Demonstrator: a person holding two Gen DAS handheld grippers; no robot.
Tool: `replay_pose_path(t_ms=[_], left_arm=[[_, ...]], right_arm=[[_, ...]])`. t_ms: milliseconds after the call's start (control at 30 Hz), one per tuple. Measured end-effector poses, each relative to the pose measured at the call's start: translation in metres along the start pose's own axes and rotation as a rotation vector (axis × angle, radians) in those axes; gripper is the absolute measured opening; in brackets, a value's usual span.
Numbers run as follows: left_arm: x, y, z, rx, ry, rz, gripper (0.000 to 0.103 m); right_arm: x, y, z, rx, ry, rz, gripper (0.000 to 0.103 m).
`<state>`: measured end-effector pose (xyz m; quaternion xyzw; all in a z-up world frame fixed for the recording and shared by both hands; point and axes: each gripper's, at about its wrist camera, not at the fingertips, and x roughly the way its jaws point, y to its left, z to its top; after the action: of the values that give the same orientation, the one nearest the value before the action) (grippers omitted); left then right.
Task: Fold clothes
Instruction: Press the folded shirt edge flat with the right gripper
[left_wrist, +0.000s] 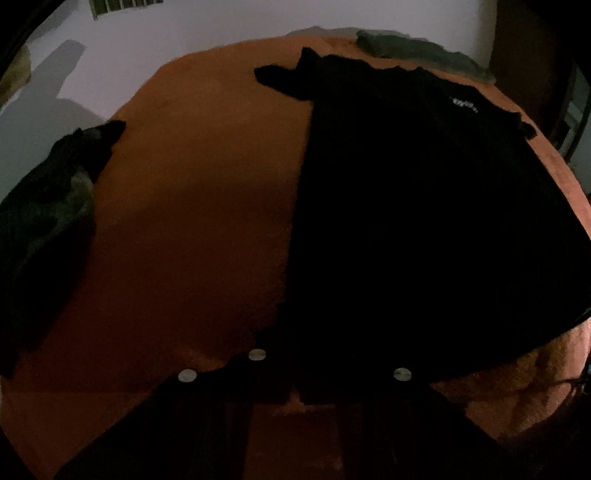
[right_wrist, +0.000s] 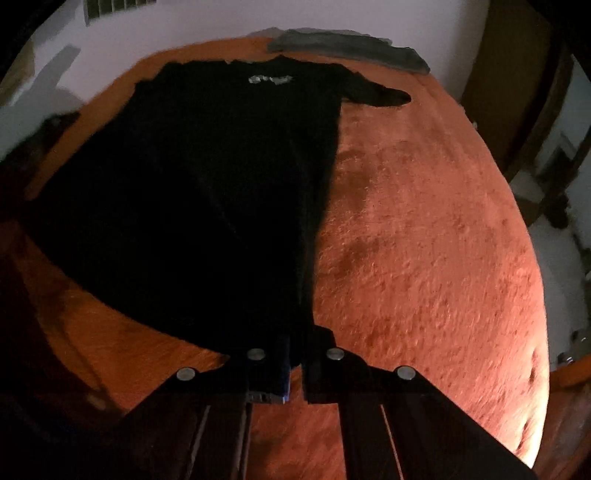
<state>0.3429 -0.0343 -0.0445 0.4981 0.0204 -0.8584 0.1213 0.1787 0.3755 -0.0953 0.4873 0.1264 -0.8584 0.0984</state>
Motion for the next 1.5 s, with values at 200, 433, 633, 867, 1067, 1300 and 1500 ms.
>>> replay_pose_path(t_ms=[200, 433, 633, 867, 1067, 1300, 1500], left_arm=[[0.027, 0.022, -0.019, -0.137, 0.068, -0.066, 0.002], [0.031, 0.014, -0.017, 0.003, 0.041, -0.089, 0.006], [0.031, 0.025, -0.007, 0.072, 0.107, -0.148, 0.031], [0.003, 0.037, 0.005, 0.116, 0.166, -0.224, 0.047], [0.018, 0.025, 0.005, 0.193, 0.201, -0.175, 0.062], [0.02, -0.016, -0.022, 0.488, 0.196, -0.143, 0.069], [0.025, -0.011, -0.028, 0.42, 0.231, -0.193, 0.069]], right_arm=[[0.002, -0.01, -0.015, 0.078, 0.042, 0.062, 0.003], [0.006, -0.024, -0.029, 0.16, 0.111, 0.13, 0.036], [-0.004, -0.037, -0.036, 0.096, 0.179, 0.252, 0.06], [0.004, -0.091, -0.031, 0.39, 0.224, 0.37, 0.06], [0.015, -0.1, -0.018, 0.604, 0.205, 0.534, 0.06], [0.023, -0.083, -0.021, 0.589, 0.22, 0.528, 0.06], [0.03, -0.082, -0.017, 0.565, 0.223, 0.522, 0.06]])
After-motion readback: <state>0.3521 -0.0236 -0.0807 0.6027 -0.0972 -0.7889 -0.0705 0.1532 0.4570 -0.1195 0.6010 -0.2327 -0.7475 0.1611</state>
